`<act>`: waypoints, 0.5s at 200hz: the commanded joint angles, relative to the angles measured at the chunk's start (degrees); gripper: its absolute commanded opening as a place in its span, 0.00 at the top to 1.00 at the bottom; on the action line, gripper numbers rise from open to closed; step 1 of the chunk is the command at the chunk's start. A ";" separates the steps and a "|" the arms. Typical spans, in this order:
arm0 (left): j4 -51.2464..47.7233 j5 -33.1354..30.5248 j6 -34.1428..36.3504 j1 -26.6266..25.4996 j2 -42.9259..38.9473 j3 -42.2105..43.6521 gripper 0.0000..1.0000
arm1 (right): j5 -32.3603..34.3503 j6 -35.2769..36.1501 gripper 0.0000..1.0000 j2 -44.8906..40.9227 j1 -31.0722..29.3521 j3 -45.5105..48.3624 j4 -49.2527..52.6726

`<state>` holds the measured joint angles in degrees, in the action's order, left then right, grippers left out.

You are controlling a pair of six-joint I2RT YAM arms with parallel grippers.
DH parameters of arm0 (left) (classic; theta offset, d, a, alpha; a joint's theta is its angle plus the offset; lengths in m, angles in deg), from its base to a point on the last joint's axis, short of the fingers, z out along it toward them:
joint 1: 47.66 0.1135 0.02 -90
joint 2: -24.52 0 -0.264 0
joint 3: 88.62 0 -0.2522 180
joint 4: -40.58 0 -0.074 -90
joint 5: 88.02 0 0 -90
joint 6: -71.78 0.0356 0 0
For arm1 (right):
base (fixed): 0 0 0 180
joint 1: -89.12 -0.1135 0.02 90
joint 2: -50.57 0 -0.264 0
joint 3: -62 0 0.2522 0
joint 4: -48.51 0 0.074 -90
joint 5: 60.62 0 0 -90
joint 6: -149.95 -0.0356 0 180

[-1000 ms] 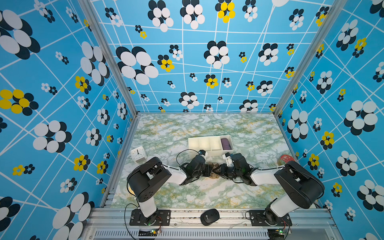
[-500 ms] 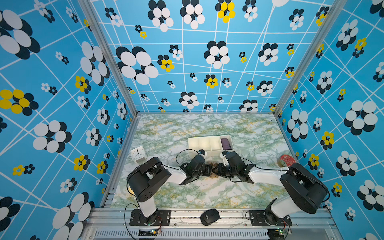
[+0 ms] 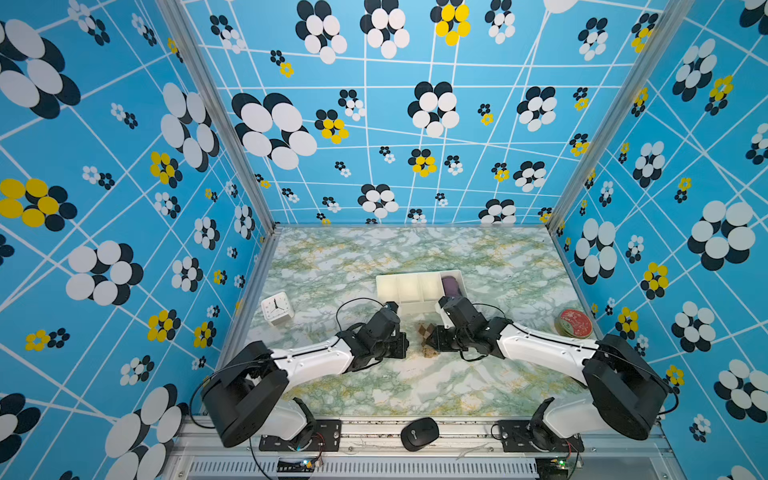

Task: Roll the socks
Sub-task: 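Lift the sock roll with the right gripper while the left gripper releases and withdraws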

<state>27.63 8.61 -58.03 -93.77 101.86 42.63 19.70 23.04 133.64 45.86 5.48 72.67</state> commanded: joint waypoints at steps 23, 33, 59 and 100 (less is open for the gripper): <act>-11.53 -3.05 4.42 3.92 -9.44 -0.92 0.84 | 3.84 5.96 1.00 -4.13 -0.59 -5.54 12.58; -12.43 -2.97 4.95 4.84 -11.07 -0.77 0.84 | 3.87 7.10 1.00 -5.60 -0.59 -7.62 14.84; -13.54 -2.32 5.51 6.59 -14.25 -0.09 0.85 | 4.47 10.01 1.00 -7.95 -0.59 -14.45 19.64; -14.33 -1.20 5.80 7.43 -16.90 0.89 0.85 | 4.92 13.44 1.00 -4.39 1.57 -24.90 23.04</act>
<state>15.79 6.93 -53.68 -86.97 86.36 42.65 23.29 32.62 126.91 45.88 -14.50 91.05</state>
